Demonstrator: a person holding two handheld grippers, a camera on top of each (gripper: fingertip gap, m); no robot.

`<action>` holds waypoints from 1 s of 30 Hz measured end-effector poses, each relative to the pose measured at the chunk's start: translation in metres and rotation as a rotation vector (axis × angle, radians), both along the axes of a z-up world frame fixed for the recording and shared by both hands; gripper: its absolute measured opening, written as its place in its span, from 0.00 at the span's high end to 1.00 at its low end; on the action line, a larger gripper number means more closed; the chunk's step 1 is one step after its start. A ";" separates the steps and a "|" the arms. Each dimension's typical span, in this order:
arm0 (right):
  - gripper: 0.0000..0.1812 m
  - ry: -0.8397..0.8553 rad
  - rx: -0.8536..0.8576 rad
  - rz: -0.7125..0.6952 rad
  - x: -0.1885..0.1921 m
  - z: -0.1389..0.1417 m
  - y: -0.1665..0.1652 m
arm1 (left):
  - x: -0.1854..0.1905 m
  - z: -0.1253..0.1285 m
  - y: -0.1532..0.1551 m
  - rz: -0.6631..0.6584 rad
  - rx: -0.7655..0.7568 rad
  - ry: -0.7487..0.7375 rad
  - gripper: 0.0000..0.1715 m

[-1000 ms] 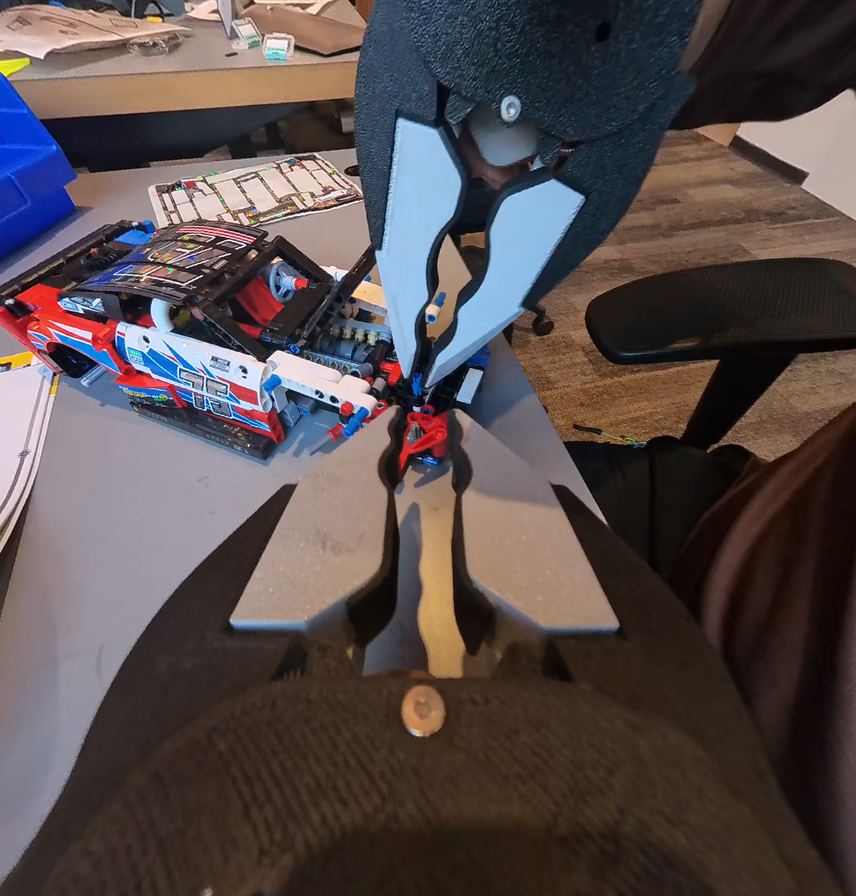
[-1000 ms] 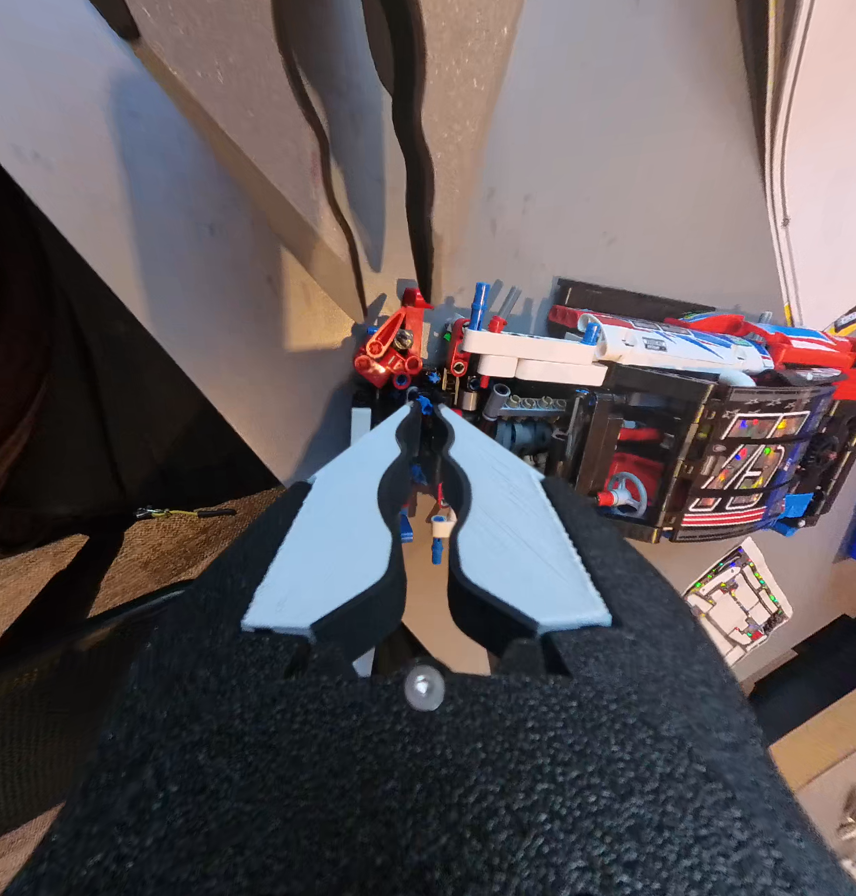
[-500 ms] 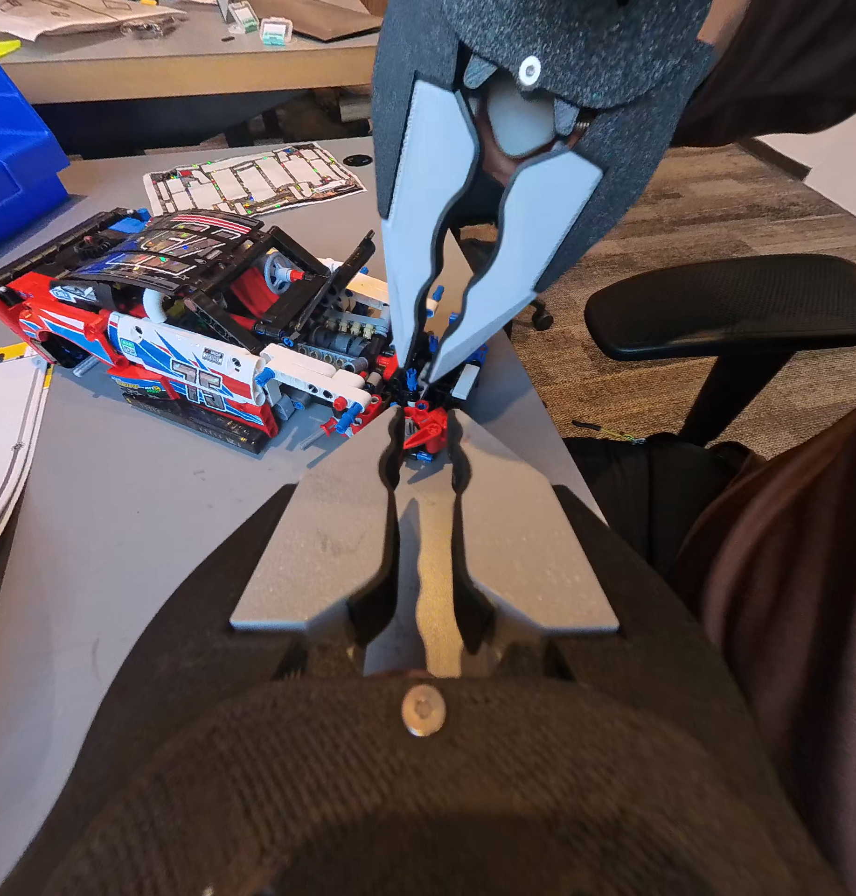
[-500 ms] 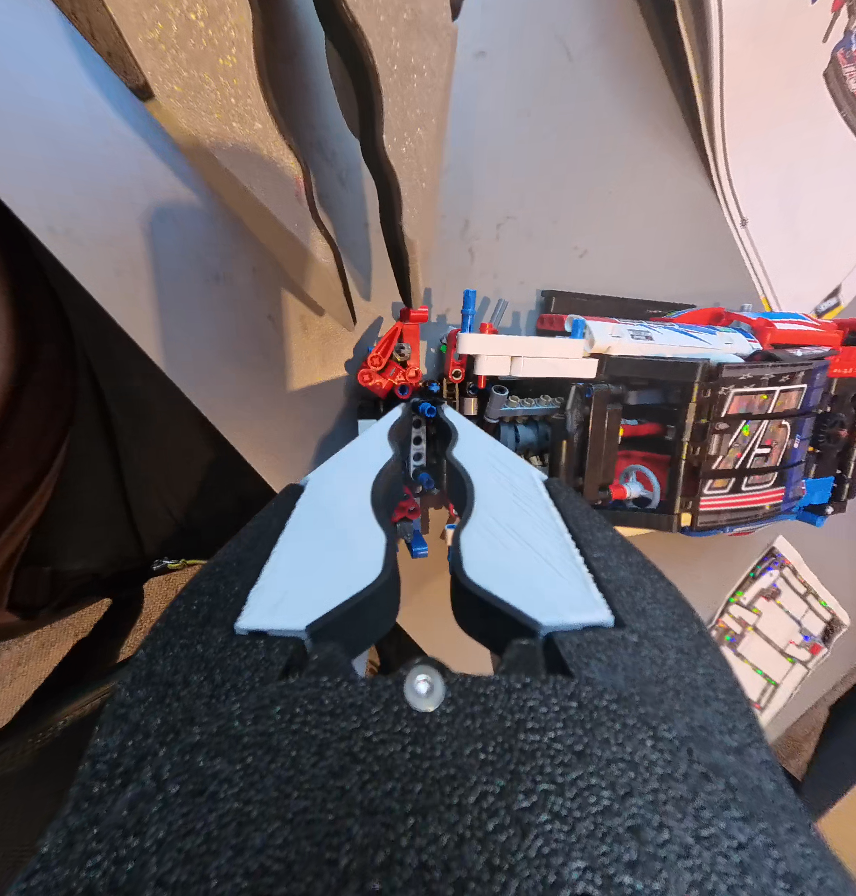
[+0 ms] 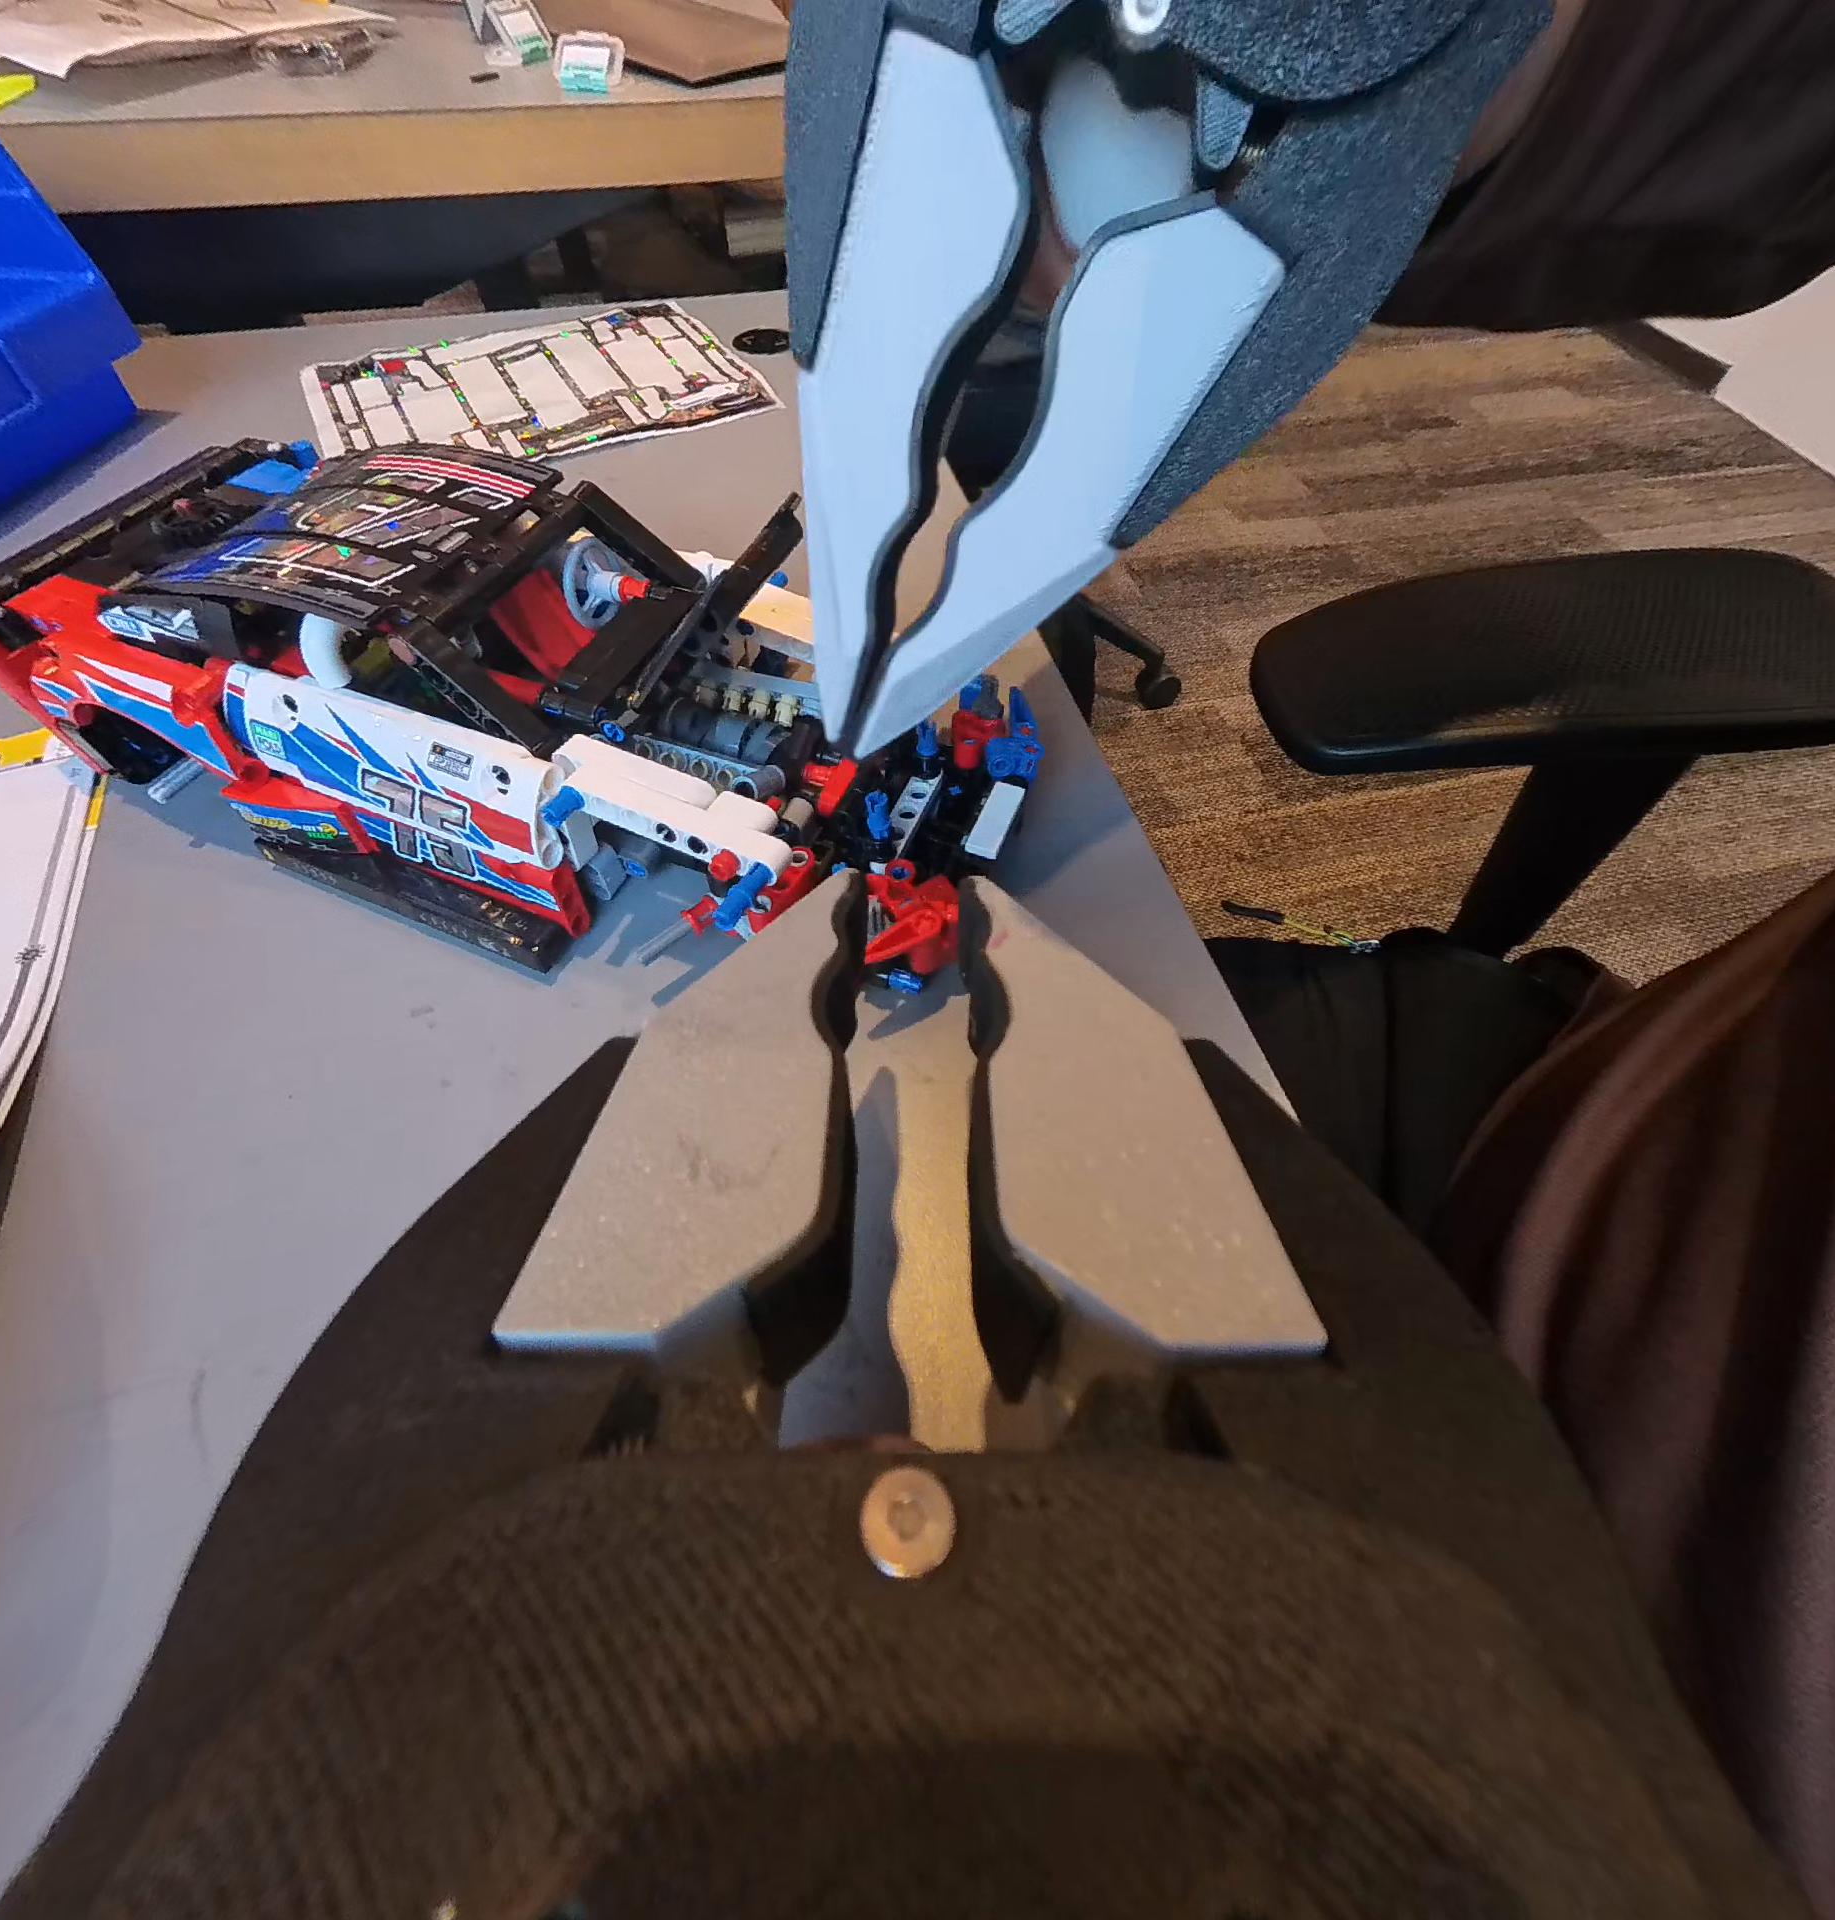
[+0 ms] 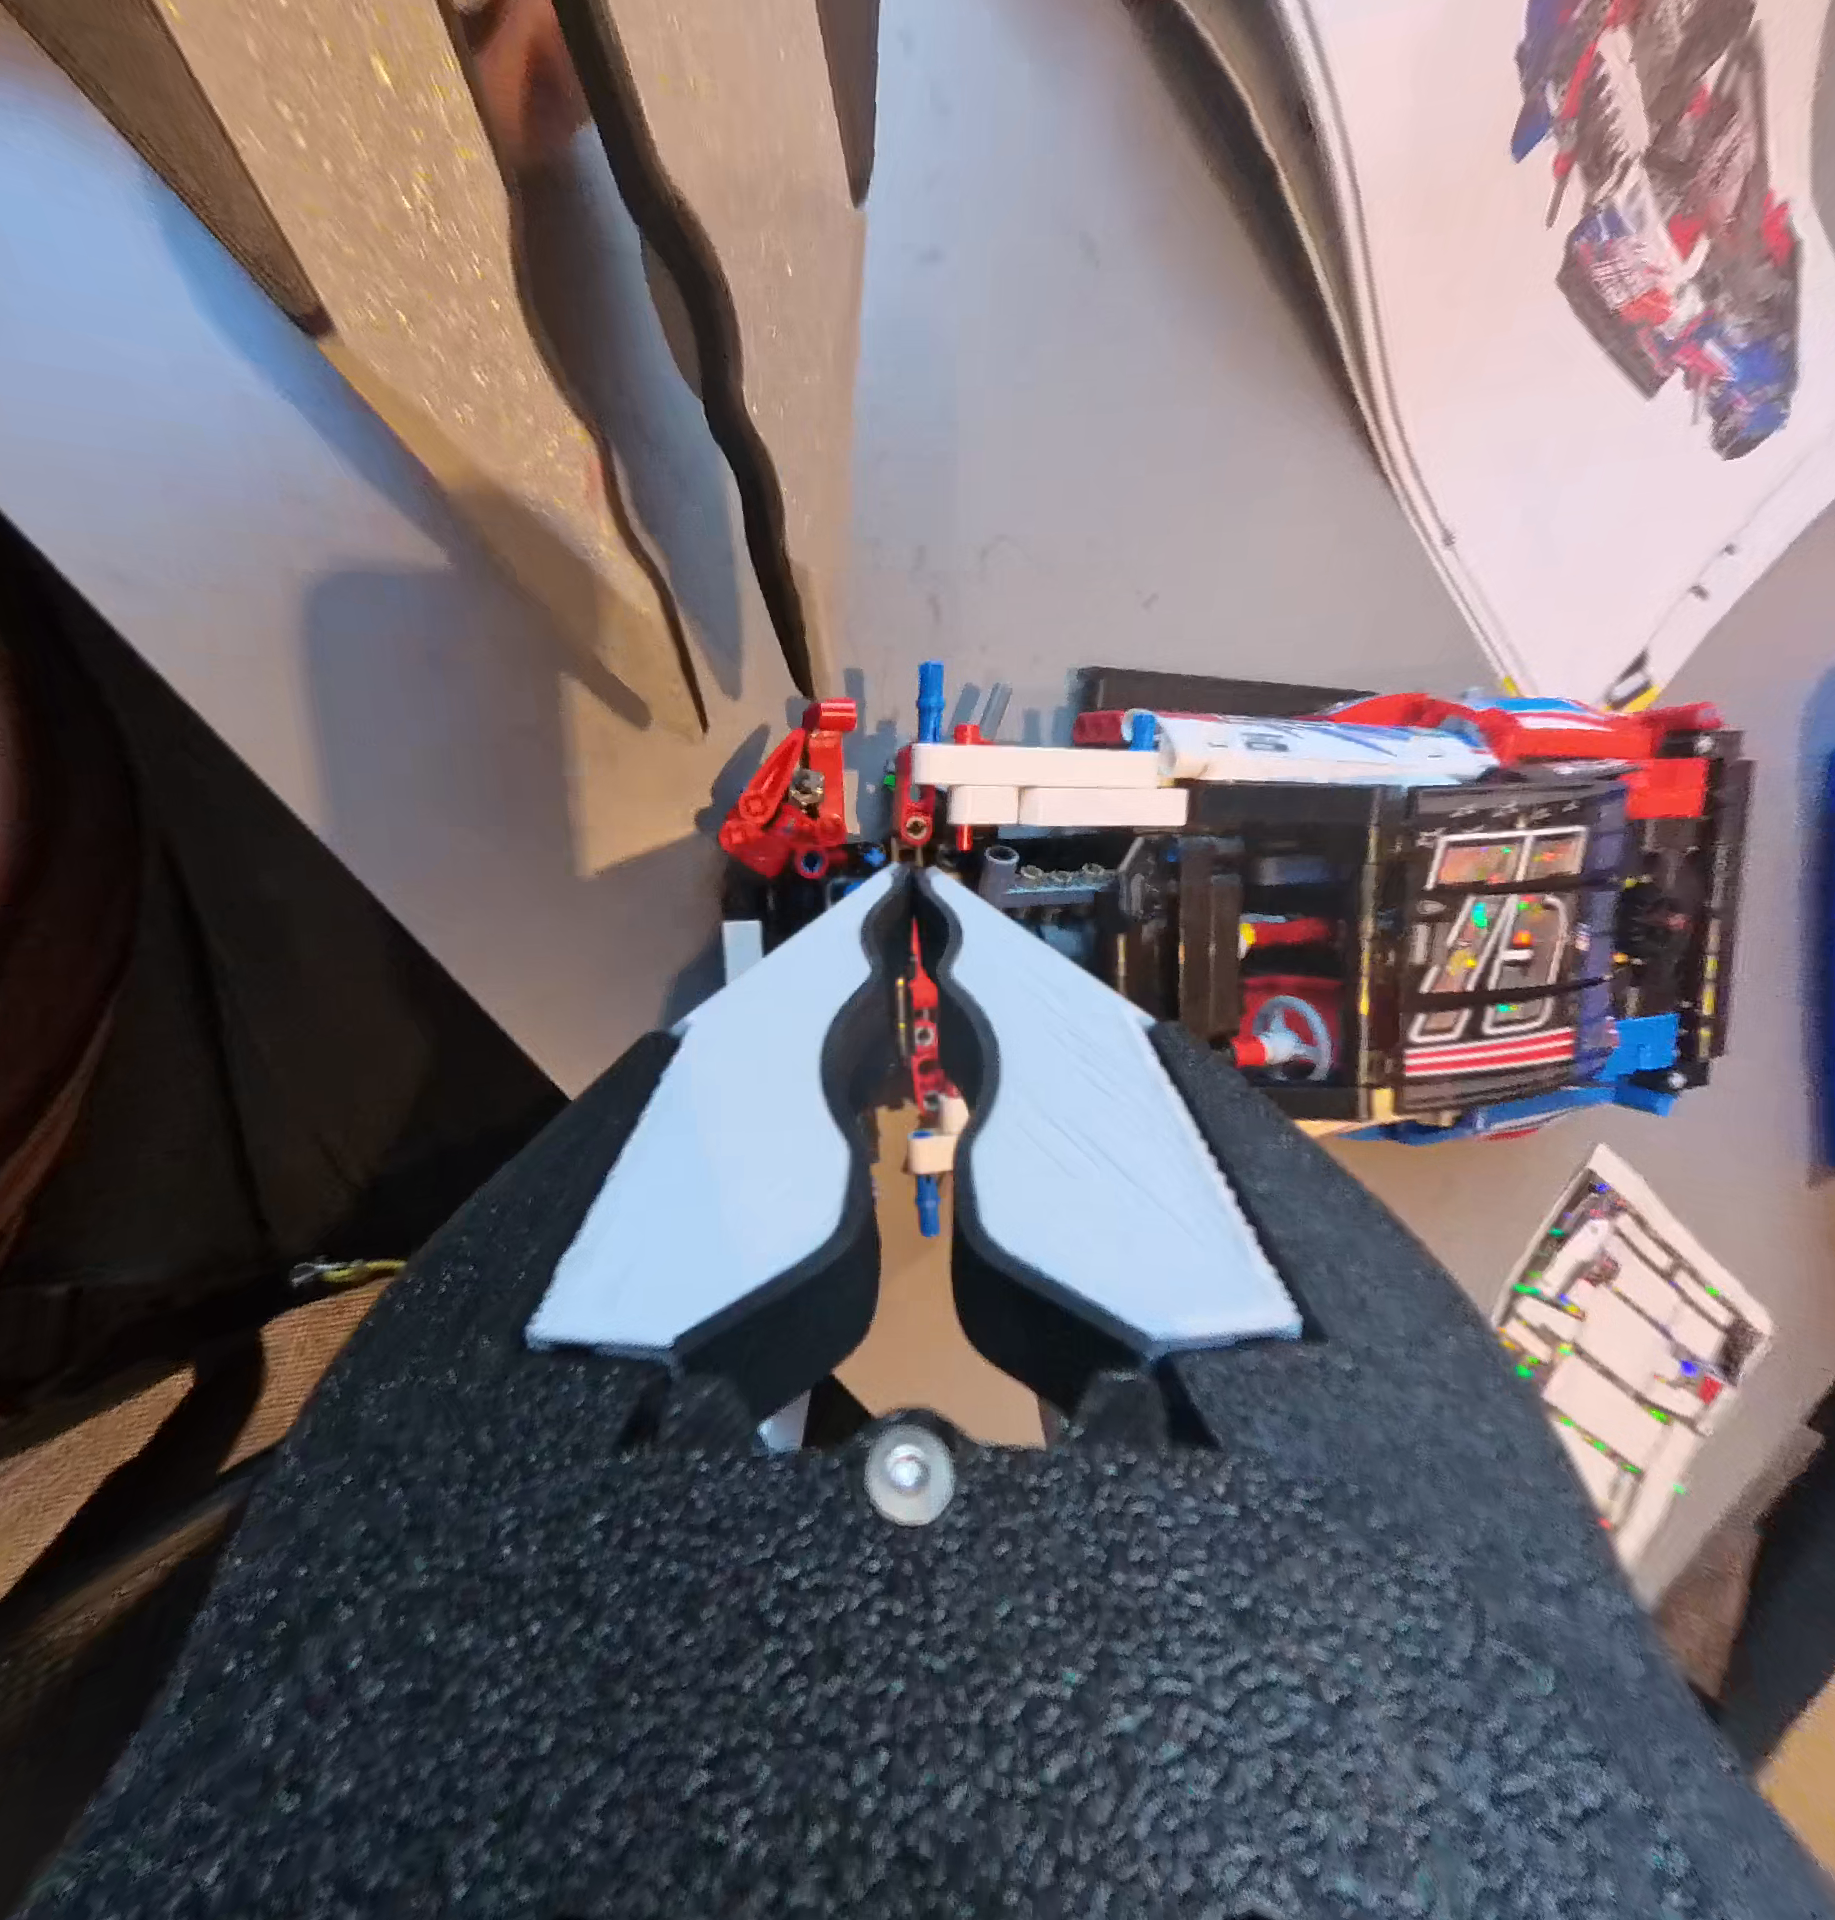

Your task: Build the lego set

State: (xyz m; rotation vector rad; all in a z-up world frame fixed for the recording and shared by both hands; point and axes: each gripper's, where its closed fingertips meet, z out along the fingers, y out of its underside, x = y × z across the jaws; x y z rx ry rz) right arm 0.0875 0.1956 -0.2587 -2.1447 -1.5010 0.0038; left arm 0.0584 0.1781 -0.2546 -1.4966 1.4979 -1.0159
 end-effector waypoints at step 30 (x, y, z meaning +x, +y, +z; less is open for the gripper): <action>1.00 0.050 -0.008 0.006 -0.009 -0.003 -0.002 | -0.001 0.000 0.000 0.001 -0.011 -0.001 0.92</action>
